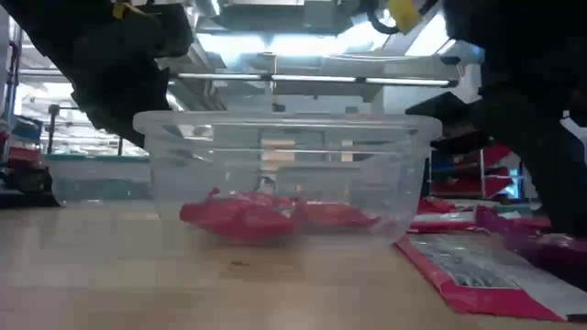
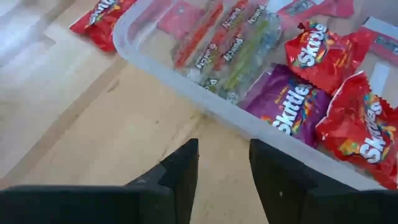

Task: Sort candy
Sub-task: Put the purple candy into the rectangular transparent bin

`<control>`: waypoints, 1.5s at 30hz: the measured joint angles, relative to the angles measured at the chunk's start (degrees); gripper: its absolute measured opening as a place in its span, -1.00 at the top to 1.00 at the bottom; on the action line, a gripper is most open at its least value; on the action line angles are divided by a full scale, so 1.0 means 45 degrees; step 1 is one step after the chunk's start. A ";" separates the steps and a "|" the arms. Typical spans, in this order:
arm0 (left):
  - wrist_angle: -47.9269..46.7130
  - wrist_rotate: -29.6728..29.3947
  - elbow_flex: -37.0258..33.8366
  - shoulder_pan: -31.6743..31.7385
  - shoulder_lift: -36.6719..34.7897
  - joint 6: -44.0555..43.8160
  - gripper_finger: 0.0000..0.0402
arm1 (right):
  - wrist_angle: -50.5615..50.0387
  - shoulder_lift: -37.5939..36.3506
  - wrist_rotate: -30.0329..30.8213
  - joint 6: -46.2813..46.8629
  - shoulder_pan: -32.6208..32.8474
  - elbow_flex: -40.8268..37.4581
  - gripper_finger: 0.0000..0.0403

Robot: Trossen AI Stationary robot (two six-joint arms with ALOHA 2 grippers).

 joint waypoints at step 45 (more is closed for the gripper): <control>0.0032 -0.0061 0.0000 -0.0058 0.0000 -0.0034 0.36 | -0.0686 0.0695 0.1204 -0.9141 0.0477 0.3328 0.36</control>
